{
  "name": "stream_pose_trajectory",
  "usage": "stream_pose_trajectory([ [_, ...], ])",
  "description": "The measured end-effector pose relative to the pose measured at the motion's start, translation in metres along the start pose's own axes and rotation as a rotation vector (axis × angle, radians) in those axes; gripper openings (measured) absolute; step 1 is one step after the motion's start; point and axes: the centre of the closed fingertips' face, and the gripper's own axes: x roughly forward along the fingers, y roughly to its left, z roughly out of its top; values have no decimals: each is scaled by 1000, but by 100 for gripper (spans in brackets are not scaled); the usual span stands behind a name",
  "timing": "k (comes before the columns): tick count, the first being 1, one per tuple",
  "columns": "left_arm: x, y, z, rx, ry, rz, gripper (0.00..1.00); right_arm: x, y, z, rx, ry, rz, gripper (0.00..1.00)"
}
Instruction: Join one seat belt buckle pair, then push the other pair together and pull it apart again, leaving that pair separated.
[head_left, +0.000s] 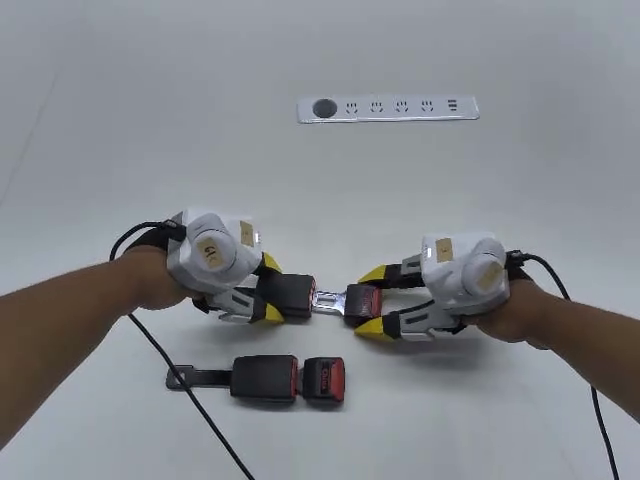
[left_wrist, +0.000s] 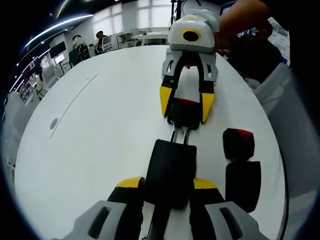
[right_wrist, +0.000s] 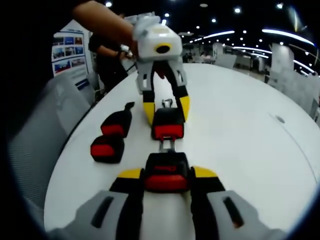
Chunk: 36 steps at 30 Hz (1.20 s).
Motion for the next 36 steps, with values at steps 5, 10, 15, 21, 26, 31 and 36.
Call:
stream_pose_trajectory([
  [5, 0, -1, 1, 15, 2, -6, 37, -1, 0, 0, -1, 2, 3, 36],
  [10, 0, -2, 2, 43, 12, -17, 36, 8, 1, 6, -5, 8, 2, 36],
  [15, 0, -2, 2, 54, 11, -22, 36, 10, 1, 6, -6, 18, 7, 36],
  [21, -1, -5, 3, 91, 11, -31, 35, 12, 0, 8, 6, 25, 4, 36],
  [26, -2, -8, 6, 107, 18, -37, 35, 13, 0, 10, -1, 38, 12, 36],
  [31, -2, -9, 6, 118, 19, -44, 34, 14, 0, 10, -12, 59, 26, 36],
  [36, -1, -8, 5, 121, 22, -47, 34, 17, -2, 12, -11, 62, 24, 36],
])
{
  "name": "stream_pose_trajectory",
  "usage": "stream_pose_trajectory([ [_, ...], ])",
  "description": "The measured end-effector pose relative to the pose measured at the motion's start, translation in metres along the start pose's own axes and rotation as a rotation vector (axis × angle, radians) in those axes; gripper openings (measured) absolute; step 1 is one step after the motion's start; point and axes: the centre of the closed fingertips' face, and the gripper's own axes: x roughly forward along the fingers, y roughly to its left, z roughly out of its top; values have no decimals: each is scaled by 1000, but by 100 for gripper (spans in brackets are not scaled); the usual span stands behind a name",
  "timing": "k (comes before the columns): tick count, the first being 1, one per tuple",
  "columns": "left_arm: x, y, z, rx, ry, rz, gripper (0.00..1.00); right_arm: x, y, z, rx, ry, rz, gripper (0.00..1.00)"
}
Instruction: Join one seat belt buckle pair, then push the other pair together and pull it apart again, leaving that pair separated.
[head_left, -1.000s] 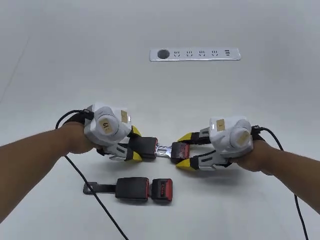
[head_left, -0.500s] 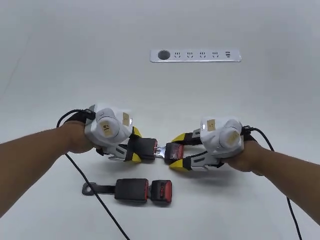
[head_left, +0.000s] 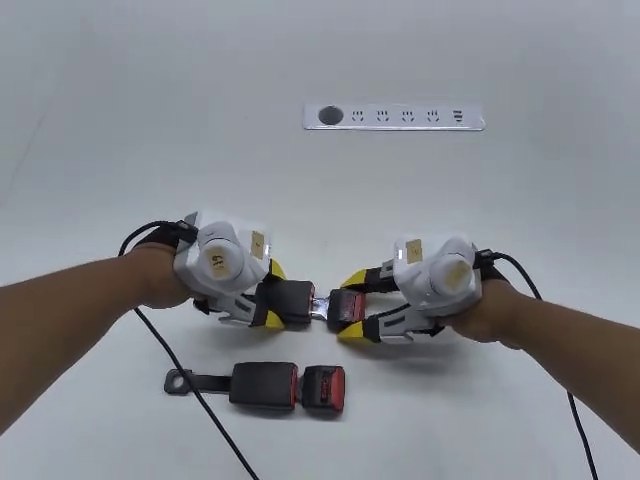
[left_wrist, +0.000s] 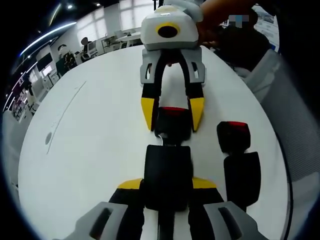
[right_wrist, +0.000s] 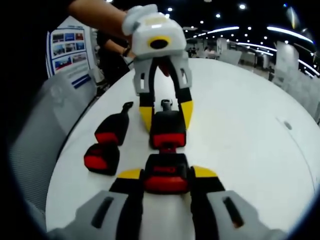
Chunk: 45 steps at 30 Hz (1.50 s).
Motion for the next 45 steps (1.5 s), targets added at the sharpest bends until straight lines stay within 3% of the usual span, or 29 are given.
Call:
stream_pose_trajectory([
  [5, 1, 2, -2, 8, 9, -6, 34, 9, 0, 6, 2, 1, -12, 36],
  [21, 4, 2, -3, 30, 46, -23, 34, 12, -2, 8, -11, 40, -35, 36],
  [45, 3, 1, -3, 34, 43, -28, 35, 14, -2, 9, -23, 54, -44, 36],
])
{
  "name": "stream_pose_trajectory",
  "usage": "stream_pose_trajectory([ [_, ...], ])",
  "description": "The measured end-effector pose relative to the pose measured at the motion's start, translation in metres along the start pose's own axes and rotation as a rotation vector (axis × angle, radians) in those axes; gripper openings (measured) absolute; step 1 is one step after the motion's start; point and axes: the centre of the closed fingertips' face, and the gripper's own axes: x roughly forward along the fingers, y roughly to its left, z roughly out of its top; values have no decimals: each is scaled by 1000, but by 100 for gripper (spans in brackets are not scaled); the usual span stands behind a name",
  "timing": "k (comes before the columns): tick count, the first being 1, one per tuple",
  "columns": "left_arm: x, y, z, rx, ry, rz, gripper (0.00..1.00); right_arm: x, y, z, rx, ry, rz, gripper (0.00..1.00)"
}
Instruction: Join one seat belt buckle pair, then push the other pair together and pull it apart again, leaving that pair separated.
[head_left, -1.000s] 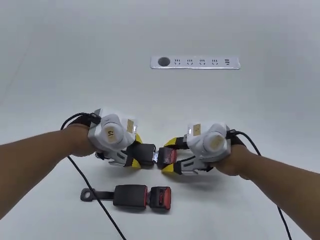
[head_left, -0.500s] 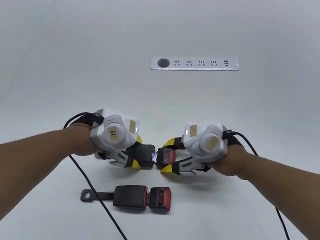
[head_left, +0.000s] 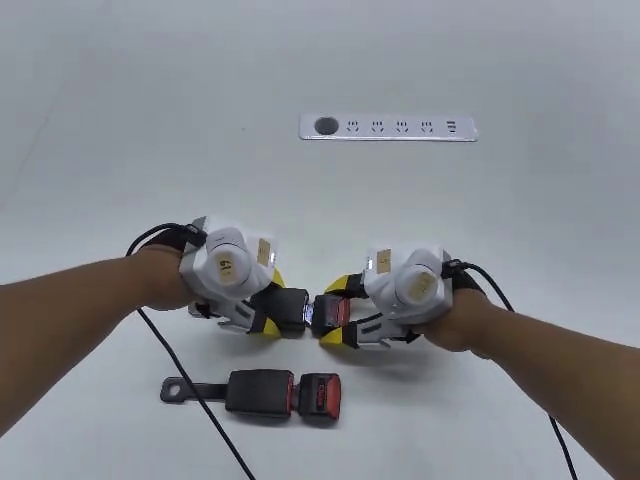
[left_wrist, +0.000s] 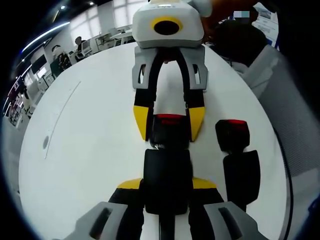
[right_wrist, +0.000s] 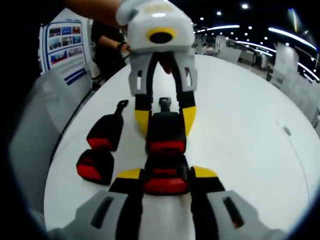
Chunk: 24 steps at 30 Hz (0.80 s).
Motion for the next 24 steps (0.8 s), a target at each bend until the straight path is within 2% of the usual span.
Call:
stream_pose_trajectory([
  [14, -1, -1, 0, -11, -8, 2, 35, 1, 1, 0, -4, 2, -7, 36],
  [24, -2, -1, 0, -35, -40, 13, 35, 0, 0, 0, 0, -3, -14, 36],
])
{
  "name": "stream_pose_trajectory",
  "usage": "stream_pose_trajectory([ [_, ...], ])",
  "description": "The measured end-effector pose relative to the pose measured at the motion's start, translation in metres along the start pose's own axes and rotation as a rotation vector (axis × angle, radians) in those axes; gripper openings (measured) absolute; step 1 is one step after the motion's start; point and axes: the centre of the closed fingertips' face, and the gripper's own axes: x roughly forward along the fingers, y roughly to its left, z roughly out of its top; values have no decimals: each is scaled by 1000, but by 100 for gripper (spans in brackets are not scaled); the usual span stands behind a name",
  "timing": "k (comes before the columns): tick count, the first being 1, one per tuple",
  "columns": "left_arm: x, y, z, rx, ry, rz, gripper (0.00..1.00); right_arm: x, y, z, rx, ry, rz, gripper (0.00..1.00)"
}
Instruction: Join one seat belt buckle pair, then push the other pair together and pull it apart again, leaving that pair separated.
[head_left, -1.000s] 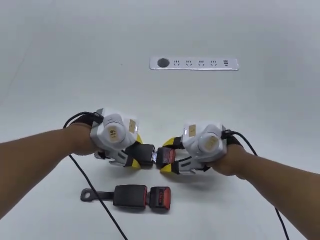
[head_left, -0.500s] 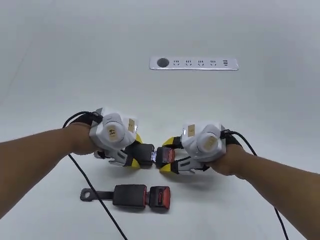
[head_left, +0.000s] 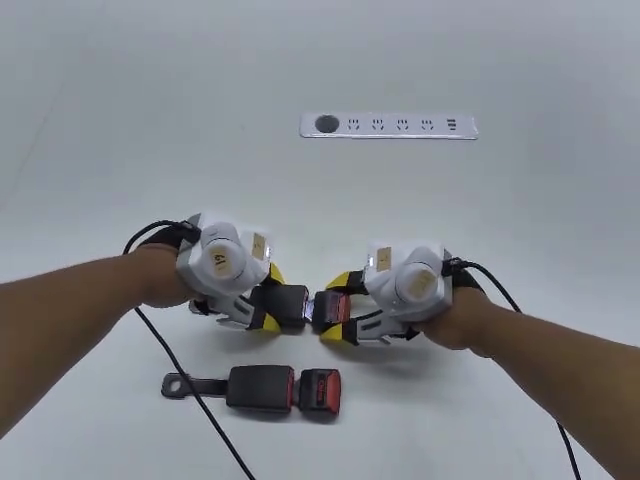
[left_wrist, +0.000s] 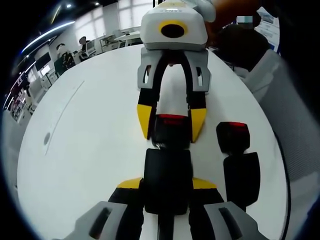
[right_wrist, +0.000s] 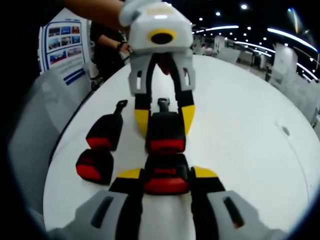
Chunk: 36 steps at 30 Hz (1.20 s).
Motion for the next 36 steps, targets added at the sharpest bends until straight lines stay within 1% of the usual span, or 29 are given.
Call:
stream_pose_trajectory([
  [4, -1, -1, 1, -9, -18, 4, 35, -4, 0, -4, 3, -3, 0, 36],
  [8, -2, -2, 3, -15, -32, 6, 35, -9, -1, -8, -6, 11, 6, 36],
  [12, -3, -3, 5, -18, -41, 7, 35, -11, -2, -9, -12, 9, 8, 36],
  [15, -3, -2, 6, -37, -57, 13, 36, -12, -1, -9, -20, 12, 11, 37],
  [19, -3, 0, 5, -47, -67, 18, 36, -20, -1, -17, -19, 15, 9, 37],
  [22, -3, 1, 4, -52, -71, 19, 36, -28, -1, -21, -8, 0, -8, 37],
  [28, -2, 2, 3, -78, -86, 29, 36, -37, 1, -30, -16, -1, -21, 37],
  [31, -2, 3, 3, -82, -89, 30, 36, -42, 1, -34, -14, -3, -22, 37],
  [33, -2, 3, 2, -83, -90, 30, 36, -45, 3, -39, -8, 5, -18, 37],
  [36, -3, 2, 4, -88, -91, 31, 37, -49, 3, -43, -15, 5, -17, 37],
])
